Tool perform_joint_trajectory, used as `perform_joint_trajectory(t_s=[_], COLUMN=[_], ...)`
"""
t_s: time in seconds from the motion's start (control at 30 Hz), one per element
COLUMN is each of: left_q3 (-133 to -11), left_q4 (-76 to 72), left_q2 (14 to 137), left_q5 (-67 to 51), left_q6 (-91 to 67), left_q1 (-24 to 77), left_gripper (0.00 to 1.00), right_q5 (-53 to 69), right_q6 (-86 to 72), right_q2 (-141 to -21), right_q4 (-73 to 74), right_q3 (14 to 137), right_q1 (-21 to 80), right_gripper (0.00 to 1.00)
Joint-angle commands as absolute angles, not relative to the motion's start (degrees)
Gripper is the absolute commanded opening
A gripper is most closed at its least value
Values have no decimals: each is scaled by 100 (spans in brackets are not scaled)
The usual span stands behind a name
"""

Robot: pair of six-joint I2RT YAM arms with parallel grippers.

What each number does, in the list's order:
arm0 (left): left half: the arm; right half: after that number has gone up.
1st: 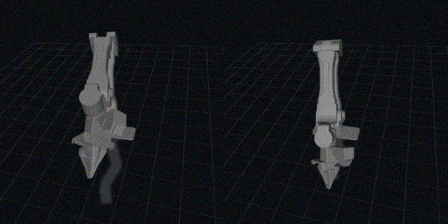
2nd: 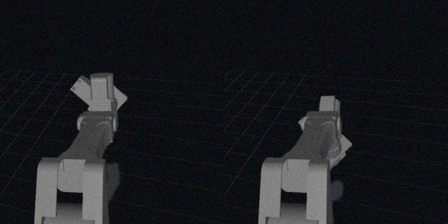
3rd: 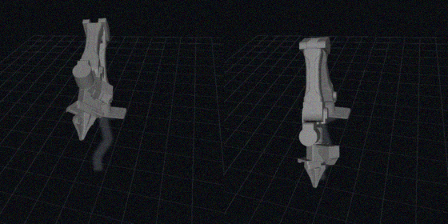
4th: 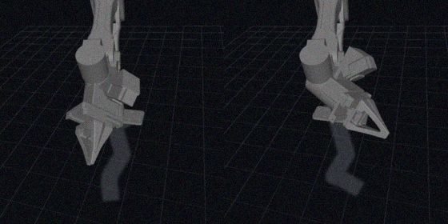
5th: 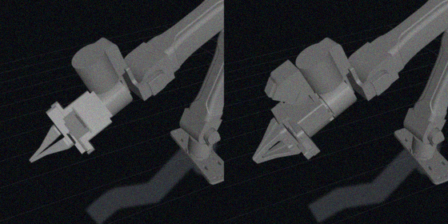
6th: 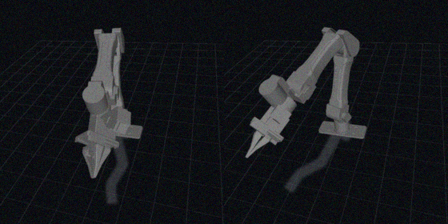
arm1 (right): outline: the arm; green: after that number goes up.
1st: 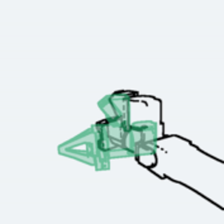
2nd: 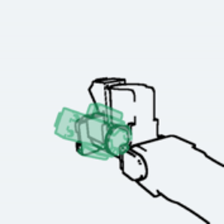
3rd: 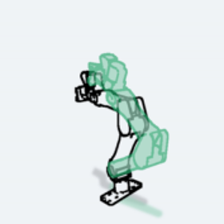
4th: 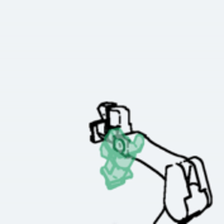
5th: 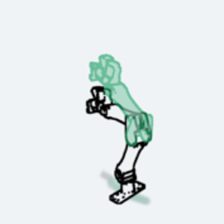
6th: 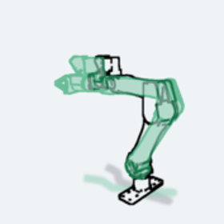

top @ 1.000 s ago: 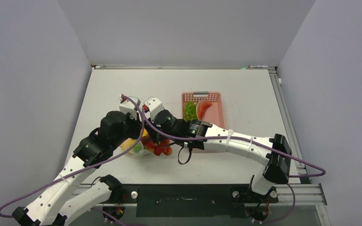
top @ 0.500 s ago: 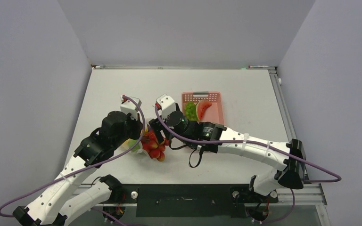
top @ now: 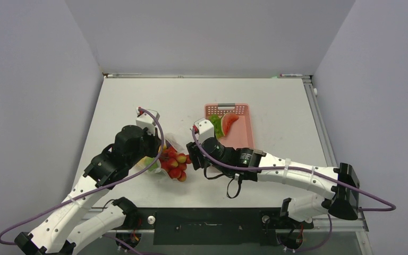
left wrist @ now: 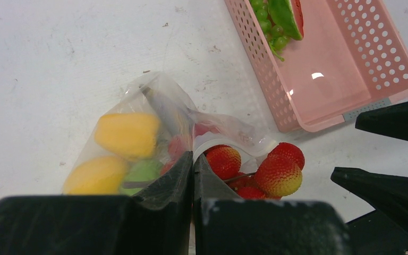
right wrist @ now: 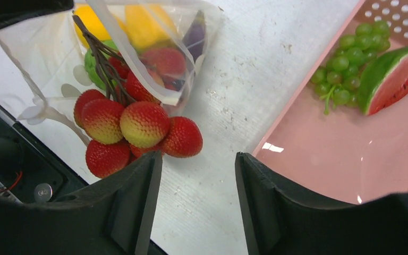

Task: Place the food in the zip-top bag and seal the zipper
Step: Place the fake fruit in the zipper food storage bag.

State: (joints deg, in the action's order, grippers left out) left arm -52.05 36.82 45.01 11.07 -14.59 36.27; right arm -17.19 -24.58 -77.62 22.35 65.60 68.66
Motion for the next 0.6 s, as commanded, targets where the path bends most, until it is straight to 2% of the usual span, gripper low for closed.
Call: perform_joint_trajectory(t_s=[0.0, 0.3, 0.57], left_q3=[-5257, -5263, -5265], left_q4=[3412, 3410, 3409], left_q2=[4473, 4477, 4472], left_q5=[1082, 1055, 1047], left_q6=[-1468, -1472, -1477], left_q1=[3604, 3604, 3604], left_gripper=[0, 0, 0], right_q5=[-1848, -1186, -635], right_q6=[-3065, -3563, -3486], right_q2=[-7378, -7793, -8447], right_q4=[1979, 1559, 1159], right_q3=[6155, 5627, 5997], right_q1=[6830, 6838, 6983], right_gripper=[51, 37, 30])
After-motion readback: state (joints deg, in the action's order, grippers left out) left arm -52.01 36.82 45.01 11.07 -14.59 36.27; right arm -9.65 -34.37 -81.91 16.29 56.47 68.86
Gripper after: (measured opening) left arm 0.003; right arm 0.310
